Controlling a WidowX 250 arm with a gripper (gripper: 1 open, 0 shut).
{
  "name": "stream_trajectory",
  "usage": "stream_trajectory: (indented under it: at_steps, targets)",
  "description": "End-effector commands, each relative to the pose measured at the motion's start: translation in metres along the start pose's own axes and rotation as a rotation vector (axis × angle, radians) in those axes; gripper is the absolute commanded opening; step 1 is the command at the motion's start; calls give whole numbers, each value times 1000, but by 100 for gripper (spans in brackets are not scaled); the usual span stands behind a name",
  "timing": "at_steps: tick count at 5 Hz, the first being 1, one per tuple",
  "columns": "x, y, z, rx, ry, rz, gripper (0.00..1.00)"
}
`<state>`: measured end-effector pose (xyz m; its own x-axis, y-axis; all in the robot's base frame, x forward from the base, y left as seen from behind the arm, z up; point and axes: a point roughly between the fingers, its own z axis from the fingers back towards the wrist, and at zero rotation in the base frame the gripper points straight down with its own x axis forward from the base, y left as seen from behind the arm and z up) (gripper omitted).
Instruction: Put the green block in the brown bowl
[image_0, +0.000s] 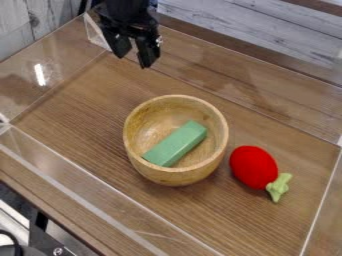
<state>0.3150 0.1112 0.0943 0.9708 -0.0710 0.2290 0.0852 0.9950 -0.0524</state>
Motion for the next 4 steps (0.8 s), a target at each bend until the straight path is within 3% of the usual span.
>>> stream_trajectory:
  at_steps: [1, 3, 4]
  targets:
    - [15, 19, 9, 18, -62, -30, 100]
    - [22, 30, 26, 41, -59, 148, 100]
    - [11, 21, 26, 33, -51, 149, 100]
